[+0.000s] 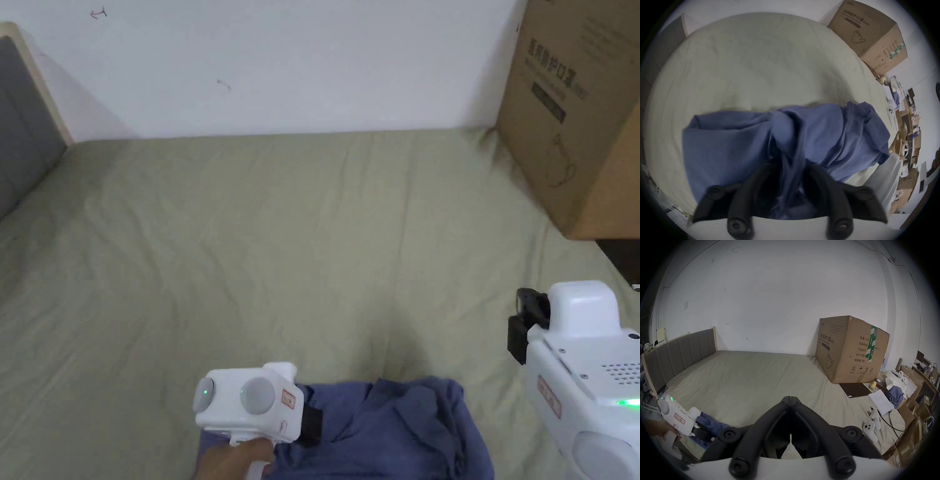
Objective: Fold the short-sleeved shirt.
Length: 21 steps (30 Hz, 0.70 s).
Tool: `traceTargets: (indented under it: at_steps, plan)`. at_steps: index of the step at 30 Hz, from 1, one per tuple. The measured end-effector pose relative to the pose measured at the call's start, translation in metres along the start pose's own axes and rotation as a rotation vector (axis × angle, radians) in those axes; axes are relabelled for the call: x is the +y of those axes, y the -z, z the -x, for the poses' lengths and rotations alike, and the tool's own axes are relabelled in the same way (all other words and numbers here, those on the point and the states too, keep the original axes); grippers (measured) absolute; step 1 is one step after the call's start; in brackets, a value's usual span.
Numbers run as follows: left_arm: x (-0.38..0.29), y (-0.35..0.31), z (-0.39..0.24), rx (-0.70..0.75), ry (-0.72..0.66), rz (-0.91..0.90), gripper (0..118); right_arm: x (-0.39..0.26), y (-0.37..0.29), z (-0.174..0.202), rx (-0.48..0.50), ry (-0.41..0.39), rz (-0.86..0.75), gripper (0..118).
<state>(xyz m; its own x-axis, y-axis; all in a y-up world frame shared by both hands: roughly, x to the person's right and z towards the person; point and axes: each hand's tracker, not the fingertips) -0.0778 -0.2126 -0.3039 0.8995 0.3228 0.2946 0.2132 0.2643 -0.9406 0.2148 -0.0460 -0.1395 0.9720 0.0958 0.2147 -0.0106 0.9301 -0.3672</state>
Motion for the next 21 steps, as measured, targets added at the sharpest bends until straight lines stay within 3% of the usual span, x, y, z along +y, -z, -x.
traceTargets:
  at_steps: [1,2,7,15,17,19,21]
  plan:
    - [-0.001,-0.004,-0.002,-0.057,-0.021,-0.021,88,0.0,0.0,-0.001,-0.002,0.003,0.001,0]
    - [-0.001,-0.009,-0.003,-0.109,-0.049,-0.028,97,0.0,-0.001,-0.002,-0.004,0.005,0.002,0]
    - [0.0,-0.054,-0.007,-0.193,-0.05,-0.124,98,0.002,-0.001,-0.002,-0.003,0.006,0.002,0]
    - [-0.009,-0.119,0.02,0.049,-0.003,-0.459,93,0.009,-0.001,0.003,0.017,0.012,-0.017,0]
    - [-0.014,-0.119,0.028,0.08,0.005,-0.5,55,0.009,-0.001,0.004,0.022,0.011,-0.018,0]
    - [-0.018,-0.111,0.034,0.085,-0.003,-0.489,0,0.009,-0.001,0.005,0.024,0.013,-0.02,0]
    - [-0.026,-0.097,0.041,0.089,-0.007,-0.476,0,0.008,-0.001,0.005,0.026,0.016,-0.018,0]
